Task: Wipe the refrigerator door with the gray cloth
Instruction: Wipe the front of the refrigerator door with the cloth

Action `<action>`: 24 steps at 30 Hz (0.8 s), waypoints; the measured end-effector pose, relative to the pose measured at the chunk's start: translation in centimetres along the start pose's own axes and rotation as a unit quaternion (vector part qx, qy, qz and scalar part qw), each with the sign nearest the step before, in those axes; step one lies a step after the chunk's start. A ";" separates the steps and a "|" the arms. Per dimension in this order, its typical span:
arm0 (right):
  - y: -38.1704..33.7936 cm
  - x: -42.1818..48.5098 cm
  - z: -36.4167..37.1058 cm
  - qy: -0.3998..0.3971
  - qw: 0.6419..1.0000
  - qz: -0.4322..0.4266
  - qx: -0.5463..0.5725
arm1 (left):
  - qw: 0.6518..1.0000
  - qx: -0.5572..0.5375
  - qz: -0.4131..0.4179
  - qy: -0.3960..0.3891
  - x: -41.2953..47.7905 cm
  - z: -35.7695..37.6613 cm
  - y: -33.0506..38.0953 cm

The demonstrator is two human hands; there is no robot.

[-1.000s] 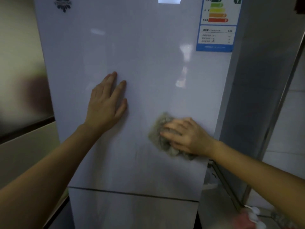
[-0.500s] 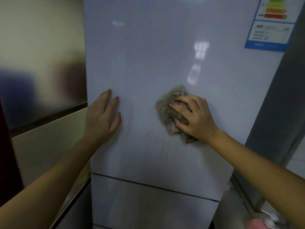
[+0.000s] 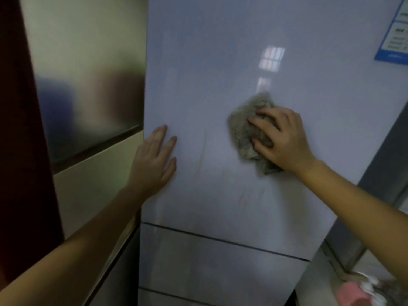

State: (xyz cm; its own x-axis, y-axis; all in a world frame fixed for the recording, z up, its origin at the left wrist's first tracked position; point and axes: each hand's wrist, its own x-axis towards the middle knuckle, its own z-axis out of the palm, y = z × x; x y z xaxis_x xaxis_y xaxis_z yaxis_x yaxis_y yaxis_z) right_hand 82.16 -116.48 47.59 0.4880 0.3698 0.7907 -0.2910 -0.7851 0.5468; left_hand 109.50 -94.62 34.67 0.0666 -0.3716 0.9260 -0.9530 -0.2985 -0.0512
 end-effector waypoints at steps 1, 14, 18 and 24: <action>0.0 0.7 0.0 0.005 1.000 0.015 0.000 | 1.000 -0.004 0.000 0.000 0.0 0.0 0.0; -2.5 -0.3 0.8 -0.041 0.999 -0.021 -0.005 | 1.000 -0.018 0.001 -0.016 -0.2 0.1 -0.6; -4.0 0.1 1.8 -0.011 0.999 0.032 0.007 | 1.000 -0.012 0.001 -0.016 -0.3 0.0 -0.5; -7.9 -2.8 3.9 -0.088 0.989 -0.114 0.032 | 1.000 -0.006 0.002 -0.028 -0.2 0.0 -0.7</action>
State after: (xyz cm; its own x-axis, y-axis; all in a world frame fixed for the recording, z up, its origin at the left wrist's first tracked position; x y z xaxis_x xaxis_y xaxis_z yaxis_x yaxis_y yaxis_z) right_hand 86.28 -113.26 39.95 0.6726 0.4521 0.5859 -0.1070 -0.7239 0.6815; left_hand 110.15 -94.31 34.54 0.0790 -0.4220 0.9031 -0.9569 -0.2860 -0.0499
